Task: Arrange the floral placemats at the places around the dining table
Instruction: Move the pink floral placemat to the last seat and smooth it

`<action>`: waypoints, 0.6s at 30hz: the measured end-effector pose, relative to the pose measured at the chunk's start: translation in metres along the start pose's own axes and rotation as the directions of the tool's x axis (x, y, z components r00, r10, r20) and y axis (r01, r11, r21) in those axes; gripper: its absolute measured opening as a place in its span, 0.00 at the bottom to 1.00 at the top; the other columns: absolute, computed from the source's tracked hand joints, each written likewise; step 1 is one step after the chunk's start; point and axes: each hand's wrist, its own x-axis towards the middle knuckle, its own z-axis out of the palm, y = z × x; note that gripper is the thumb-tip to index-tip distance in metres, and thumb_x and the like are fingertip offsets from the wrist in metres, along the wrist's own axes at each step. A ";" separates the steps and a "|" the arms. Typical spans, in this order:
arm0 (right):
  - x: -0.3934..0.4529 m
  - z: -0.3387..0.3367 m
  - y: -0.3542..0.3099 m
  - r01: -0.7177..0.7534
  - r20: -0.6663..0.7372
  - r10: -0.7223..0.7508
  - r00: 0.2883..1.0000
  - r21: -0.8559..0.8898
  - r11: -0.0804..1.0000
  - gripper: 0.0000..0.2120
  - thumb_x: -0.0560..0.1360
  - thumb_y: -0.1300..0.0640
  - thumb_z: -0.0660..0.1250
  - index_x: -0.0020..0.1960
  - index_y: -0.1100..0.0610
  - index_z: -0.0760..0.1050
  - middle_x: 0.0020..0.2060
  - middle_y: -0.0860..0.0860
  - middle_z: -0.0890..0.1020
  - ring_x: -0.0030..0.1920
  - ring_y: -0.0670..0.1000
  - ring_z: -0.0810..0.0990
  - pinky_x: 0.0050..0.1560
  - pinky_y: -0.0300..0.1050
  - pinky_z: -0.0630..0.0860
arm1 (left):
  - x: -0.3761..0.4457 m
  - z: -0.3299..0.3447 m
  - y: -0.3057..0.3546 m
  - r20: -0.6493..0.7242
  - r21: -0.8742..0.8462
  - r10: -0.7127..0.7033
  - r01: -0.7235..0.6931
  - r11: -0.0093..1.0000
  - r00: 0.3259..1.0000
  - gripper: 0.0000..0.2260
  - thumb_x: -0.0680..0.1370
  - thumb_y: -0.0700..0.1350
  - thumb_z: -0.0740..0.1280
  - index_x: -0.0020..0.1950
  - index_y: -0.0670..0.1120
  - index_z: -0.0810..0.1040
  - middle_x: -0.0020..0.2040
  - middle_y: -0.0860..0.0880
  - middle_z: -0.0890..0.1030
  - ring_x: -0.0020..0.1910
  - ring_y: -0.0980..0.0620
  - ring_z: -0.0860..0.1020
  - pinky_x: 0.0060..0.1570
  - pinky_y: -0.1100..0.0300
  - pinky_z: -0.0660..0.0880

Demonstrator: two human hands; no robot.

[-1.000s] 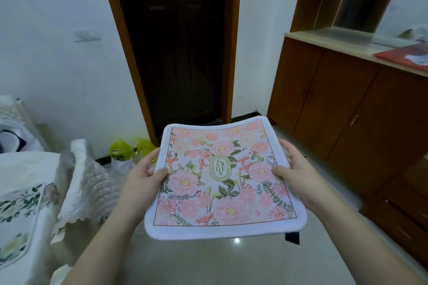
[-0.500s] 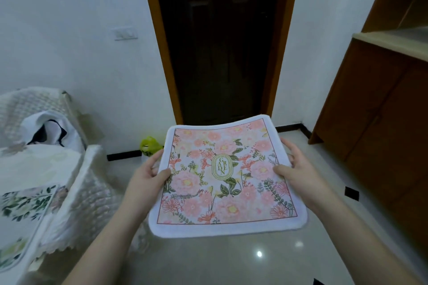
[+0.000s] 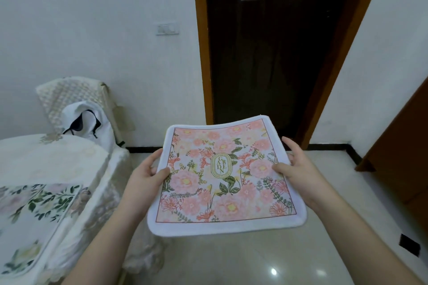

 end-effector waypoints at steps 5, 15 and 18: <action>0.073 0.065 -0.024 0.017 0.060 -0.015 0.998 -0.026 1.000 0.34 0.77 0.66 0.67 0.73 0.39 0.61 0.51 0.47 0.84 0.44 0.54 0.87 0.36 0.53 0.84 | 0.061 -0.050 -0.004 -0.106 0.005 -0.011 0.011 1.000 0.994 0.22 0.80 0.42 0.67 0.70 0.62 0.72 0.42 0.50 0.87 0.38 0.46 0.86 0.41 0.46 0.83; 0.186 0.156 -0.060 0.068 0.155 -0.054 0.986 -0.086 0.994 0.30 0.77 0.65 0.67 0.64 0.33 0.65 0.47 0.42 0.85 0.44 0.53 0.87 0.35 0.51 0.84 | 0.167 -0.118 -0.005 -0.171 -0.019 -0.011 0.008 1.000 0.985 0.22 0.80 0.41 0.66 0.70 0.61 0.73 0.42 0.56 0.87 0.39 0.49 0.86 0.37 0.51 0.83; 0.222 0.167 -0.069 0.063 0.180 -0.046 0.983 -0.087 0.994 0.30 0.77 0.66 0.67 0.67 0.35 0.65 0.47 0.44 0.86 0.44 0.53 0.87 0.35 0.50 0.83 | 0.196 -0.121 -0.008 -0.196 -0.038 -0.035 0.028 0.999 0.980 0.22 0.79 0.41 0.67 0.70 0.61 0.73 0.43 0.55 0.87 0.40 0.48 0.87 0.44 0.45 0.83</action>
